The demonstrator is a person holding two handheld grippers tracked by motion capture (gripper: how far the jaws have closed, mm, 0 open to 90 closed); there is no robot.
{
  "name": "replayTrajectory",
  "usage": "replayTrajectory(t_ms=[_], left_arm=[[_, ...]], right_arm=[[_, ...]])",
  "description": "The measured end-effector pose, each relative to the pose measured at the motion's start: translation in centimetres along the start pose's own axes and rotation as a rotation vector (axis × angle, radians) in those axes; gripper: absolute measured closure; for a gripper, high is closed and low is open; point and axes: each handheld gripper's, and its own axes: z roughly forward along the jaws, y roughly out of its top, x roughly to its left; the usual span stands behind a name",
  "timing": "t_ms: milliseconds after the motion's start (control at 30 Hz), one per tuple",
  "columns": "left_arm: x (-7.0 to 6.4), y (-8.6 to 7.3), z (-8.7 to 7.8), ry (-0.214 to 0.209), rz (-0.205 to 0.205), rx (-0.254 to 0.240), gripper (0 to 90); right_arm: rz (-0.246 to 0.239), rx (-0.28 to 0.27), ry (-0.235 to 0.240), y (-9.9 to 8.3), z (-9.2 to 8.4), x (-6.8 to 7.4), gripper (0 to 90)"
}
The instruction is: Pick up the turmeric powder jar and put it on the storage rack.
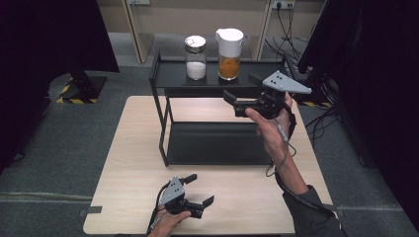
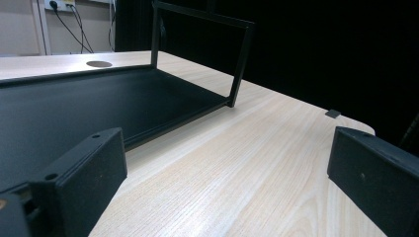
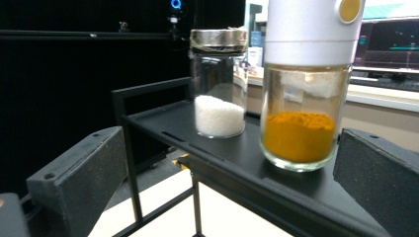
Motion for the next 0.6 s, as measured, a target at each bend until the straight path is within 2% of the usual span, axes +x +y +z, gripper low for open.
replayTrajectory(t_ms=[300, 533, 600], left_arm=[[-0.1, 0.0, 0.0, 0.005, 0.005, -0.003, 1.0], [-0.1, 0.0, 0.0, 0.006, 0.002, -0.002, 1.0], [-0.1, 0.0, 0.0, 0.007, 0.002, -0.003, 1.0]], right_arm=[[-0.016, -0.007, 0.032, -2.2, -2.2, 0.5, 0.5], [-0.025, -0.010, 0.035, -4.1, -3.5, 0.6, 0.5], [-0.044, -0.011, 0.019, -4.6, -3.9, 0.9, 0.5]])
